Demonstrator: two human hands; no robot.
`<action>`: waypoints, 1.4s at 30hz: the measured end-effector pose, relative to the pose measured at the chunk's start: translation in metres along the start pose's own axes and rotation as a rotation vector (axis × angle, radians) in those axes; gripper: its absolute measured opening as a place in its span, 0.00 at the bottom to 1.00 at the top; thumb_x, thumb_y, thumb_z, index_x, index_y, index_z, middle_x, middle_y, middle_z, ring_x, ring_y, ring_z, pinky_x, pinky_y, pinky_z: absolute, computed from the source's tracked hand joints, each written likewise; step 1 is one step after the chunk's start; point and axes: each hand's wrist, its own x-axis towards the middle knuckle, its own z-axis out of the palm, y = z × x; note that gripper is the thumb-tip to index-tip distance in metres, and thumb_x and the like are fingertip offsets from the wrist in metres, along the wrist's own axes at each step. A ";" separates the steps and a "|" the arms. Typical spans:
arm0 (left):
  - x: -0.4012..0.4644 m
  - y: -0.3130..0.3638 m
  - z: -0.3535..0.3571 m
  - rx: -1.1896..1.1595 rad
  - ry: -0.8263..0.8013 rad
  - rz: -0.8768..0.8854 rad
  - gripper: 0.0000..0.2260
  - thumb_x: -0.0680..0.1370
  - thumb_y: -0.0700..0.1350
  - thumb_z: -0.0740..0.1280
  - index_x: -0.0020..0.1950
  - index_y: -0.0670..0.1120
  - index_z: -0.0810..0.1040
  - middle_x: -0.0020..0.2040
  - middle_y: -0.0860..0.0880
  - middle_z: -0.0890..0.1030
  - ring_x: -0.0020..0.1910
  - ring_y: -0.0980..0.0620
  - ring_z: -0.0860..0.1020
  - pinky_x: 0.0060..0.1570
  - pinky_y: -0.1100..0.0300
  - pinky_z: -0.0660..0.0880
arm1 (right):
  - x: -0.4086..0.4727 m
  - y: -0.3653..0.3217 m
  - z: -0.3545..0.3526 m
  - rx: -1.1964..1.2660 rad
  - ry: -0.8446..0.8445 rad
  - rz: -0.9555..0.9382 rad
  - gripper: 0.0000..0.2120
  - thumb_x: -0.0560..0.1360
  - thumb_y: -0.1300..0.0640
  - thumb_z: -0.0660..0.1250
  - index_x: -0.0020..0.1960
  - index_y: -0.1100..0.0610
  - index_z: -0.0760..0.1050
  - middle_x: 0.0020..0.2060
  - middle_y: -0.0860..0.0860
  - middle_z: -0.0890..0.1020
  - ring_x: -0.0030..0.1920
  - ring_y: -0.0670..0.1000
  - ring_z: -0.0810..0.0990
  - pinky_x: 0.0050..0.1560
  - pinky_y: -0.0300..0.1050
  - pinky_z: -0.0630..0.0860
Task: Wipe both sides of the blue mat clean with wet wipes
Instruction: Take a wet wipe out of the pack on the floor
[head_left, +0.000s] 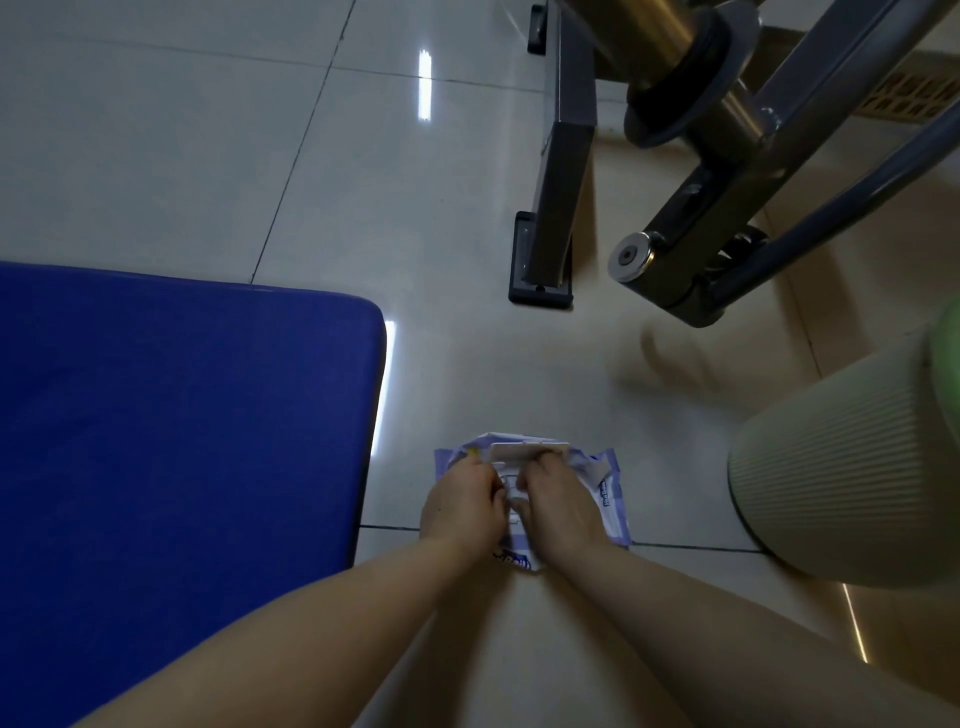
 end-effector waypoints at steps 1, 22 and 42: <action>0.000 -0.001 0.000 0.004 -0.001 0.003 0.09 0.80 0.43 0.62 0.43 0.44 0.77 0.46 0.47 0.77 0.44 0.50 0.76 0.48 0.52 0.77 | 0.001 0.000 -0.001 0.003 0.010 0.004 0.08 0.79 0.58 0.60 0.56 0.59 0.72 0.57 0.55 0.72 0.54 0.53 0.73 0.48 0.42 0.68; 0.000 0.007 -0.001 0.032 -0.038 0.034 0.11 0.79 0.42 0.61 0.39 0.41 0.78 0.42 0.45 0.79 0.42 0.46 0.77 0.45 0.50 0.76 | -0.010 -0.014 -0.013 -0.059 0.047 -0.087 0.09 0.70 0.59 0.68 0.45 0.64 0.74 0.41 0.59 0.79 0.38 0.56 0.79 0.35 0.44 0.72; -0.003 0.008 -0.011 0.491 0.113 0.582 0.14 0.68 0.48 0.75 0.50 0.46 0.78 0.49 0.44 0.77 0.45 0.43 0.77 0.41 0.50 0.76 | 0.016 -0.026 -0.117 1.507 0.268 0.651 0.08 0.82 0.56 0.56 0.54 0.58 0.72 0.44 0.56 0.76 0.38 0.51 0.75 0.31 0.40 0.73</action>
